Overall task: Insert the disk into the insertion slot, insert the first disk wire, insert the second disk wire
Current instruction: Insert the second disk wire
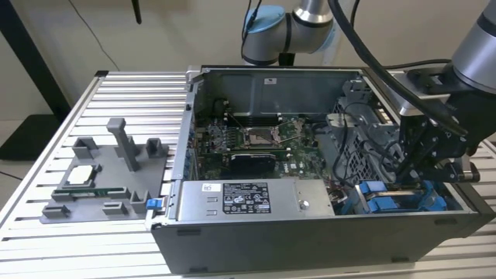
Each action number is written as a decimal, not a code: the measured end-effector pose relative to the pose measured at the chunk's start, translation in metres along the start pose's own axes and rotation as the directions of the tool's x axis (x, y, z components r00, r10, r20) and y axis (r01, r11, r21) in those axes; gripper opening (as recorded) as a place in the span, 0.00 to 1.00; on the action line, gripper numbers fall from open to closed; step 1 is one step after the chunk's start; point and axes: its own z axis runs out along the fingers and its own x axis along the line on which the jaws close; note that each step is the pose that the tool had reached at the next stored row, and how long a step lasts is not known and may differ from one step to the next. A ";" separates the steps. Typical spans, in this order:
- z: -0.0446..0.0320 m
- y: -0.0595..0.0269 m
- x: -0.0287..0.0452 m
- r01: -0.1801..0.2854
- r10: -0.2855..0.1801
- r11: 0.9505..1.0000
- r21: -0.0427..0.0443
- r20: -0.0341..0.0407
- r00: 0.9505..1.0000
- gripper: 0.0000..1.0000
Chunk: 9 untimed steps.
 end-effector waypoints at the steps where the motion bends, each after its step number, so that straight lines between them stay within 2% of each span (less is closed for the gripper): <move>1: 0.0004 -0.0001 0.0000 0.000 0.000 1.000 0.001 0.001 1.000 0.00; 9: 0.0034 -0.0001 0.0002 0.001 -0.001 1.000 0.009 0.003 1.000 0.00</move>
